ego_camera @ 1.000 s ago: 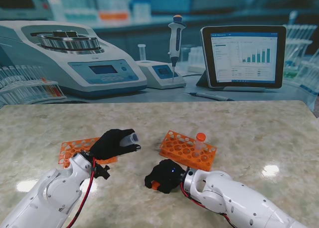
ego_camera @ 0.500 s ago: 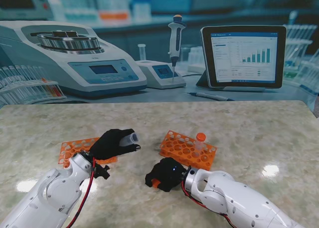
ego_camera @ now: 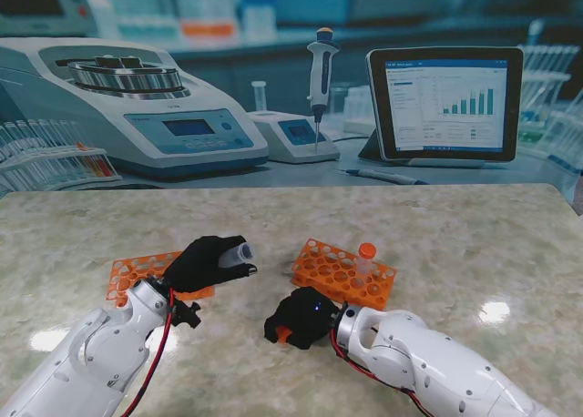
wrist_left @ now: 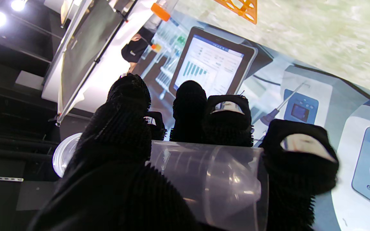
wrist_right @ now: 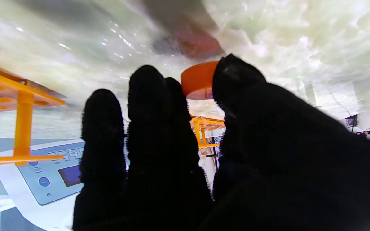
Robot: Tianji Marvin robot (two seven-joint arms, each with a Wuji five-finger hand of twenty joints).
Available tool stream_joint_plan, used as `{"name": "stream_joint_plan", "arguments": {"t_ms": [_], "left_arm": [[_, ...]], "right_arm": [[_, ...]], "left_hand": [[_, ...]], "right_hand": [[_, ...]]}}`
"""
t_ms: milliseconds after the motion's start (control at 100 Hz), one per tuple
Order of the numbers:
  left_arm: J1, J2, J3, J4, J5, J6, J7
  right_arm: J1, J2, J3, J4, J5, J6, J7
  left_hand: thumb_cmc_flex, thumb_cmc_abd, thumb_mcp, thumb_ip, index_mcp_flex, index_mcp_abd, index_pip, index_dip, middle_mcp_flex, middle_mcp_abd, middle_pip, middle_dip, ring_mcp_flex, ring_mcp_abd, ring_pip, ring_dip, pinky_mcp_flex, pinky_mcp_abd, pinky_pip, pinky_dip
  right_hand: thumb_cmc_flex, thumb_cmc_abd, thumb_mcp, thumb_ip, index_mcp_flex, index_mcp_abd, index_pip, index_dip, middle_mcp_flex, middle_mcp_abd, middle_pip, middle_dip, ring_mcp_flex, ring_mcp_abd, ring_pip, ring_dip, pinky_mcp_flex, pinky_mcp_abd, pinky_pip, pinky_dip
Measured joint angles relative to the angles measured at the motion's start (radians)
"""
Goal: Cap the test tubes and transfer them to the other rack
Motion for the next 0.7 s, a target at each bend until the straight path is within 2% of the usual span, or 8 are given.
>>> {"name": "stream_joint_plan", "arguments": {"t_ms": [120,150,210,390,540,550,590,700], "left_arm": [[0.000,0.000,0.000,0.000,0.000,0.000,0.000],[0.000,0.000,0.000,0.000,0.000,0.000,0.000],[0.000,0.000,0.000,0.000,0.000,0.000,0.000],[0.000,0.000,0.000,0.000,0.000,0.000,0.000],[0.001,0.000,-0.002,0.000,0.001,0.000,0.001],[0.001,0.000,-0.002,0.000,0.001,0.000,0.001],[0.001,0.000,-0.002,0.000,0.001,0.000,0.001],[0.001,0.000,-0.002,0.000,0.001,0.000,0.001]], "right_arm": [[0.014,0.000,-0.019,0.006,0.013,0.000,0.013],[0.020,0.000,-0.027,0.010,0.018,0.000,0.017],[0.032,0.000,-0.042,0.017,0.026,-0.001,0.024],[0.063,-0.002,-0.072,0.035,0.046,-0.008,0.042],[0.076,-0.002,-0.082,0.039,0.044,-0.014,0.049],[0.076,-0.002,-0.082,0.039,0.042,-0.014,0.048],[0.075,-0.002,-0.081,0.039,0.036,-0.015,0.046],[0.064,0.000,-0.063,0.029,0.001,-0.019,0.046]], "left_hand": [[0.000,0.000,0.000,0.000,0.000,0.000,0.000,0.000,0.000,0.000,0.000,0.000,0.000,0.000,0.000,0.000,0.000,0.000,0.000,0.000],[0.000,0.000,0.000,0.000,0.000,0.000,0.000,0.000,0.000,0.000,0.000,0.000,0.000,0.000,0.000,0.000,0.000,0.000,0.000,0.000],[0.000,0.000,0.000,0.000,0.000,0.000,0.000,0.000,0.000,0.000,0.000,0.000,0.000,0.000,0.000,0.000,0.000,0.000,0.000,0.000],[0.000,0.000,0.000,0.000,0.000,0.000,0.000,0.000,0.000,0.000,0.000,0.000,0.000,0.000,-0.003,0.000,0.000,0.000,0.000,0.000],[0.000,0.000,0.000,0.000,0.000,0.000,0.000,0.000,0.000,0.000,0.000,0.000,0.000,0.000,-0.004,0.000,0.000,0.000,0.000,-0.001],[0.000,0.000,0.000,0.000,0.000,-0.001,0.000,0.000,0.000,0.000,0.000,0.000,0.000,0.000,-0.008,0.000,0.000,0.000,0.000,-0.001],[0.000,0.000,0.000,0.000,0.000,-0.001,0.000,0.000,0.000,0.000,0.000,0.000,0.000,0.000,-0.008,0.000,0.000,0.000,0.000,-0.001],[0.000,0.000,0.000,0.000,0.000,-0.001,0.000,0.000,0.000,0.000,0.000,0.000,0.000,0.000,-0.008,0.000,-0.001,0.000,0.000,-0.001]], "right_hand": [[0.010,0.002,0.014,0.000,0.001,-0.012,0.000,0.010,0.000,0.000,0.000,0.000,0.000,0.000,0.000,0.000,0.000,0.000,0.000,0.000],[0.034,0.011,0.053,0.001,0.004,-0.018,0.002,0.016,0.013,-0.003,0.002,0.000,0.003,0.000,0.017,0.000,0.000,0.000,0.000,0.000],[0.087,0.069,0.113,0.028,0.053,-0.025,0.032,0.036,0.050,-0.071,0.057,0.017,0.010,-0.003,0.018,-0.006,-0.002,0.000,0.000,-0.001],[0.088,0.070,0.121,0.036,0.051,-0.029,0.032,0.038,0.055,-0.071,0.074,0.020,0.009,-0.003,0.018,-0.011,-0.021,-0.010,0.000,-0.001],[0.085,0.070,0.105,0.037,0.018,-0.031,0.047,-0.021,0.046,-0.075,0.076,0.021,-0.012,-0.003,0.016,-0.011,-0.040,-0.011,0.000,-0.001],[0.084,0.070,0.087,0.037,-0.013,-0.029,0.046,-0.059,0.029,-0.077,0.076,0.021,-0.023,-0.003,-0.001,-0.011,-0.052,-0.011,0.000,-0.001],[0.069,0.070,0.076,0.037,-0.037,-0.025,0.042,-0.076,0.015,-0.078,0.071,0.021,-0.035,-0.004,-0.003,-0.011,-0.066,-0.011,0.000,-0.001],[0.042,0.070,0.040,0.037,-0.075,-0.009,0.019,-0.121,-0.025,-0.079,0.013,-0.010,-0.071,-0.010,-0.007,0.000,-0.106,-0.011,0.000,0.002]]}}
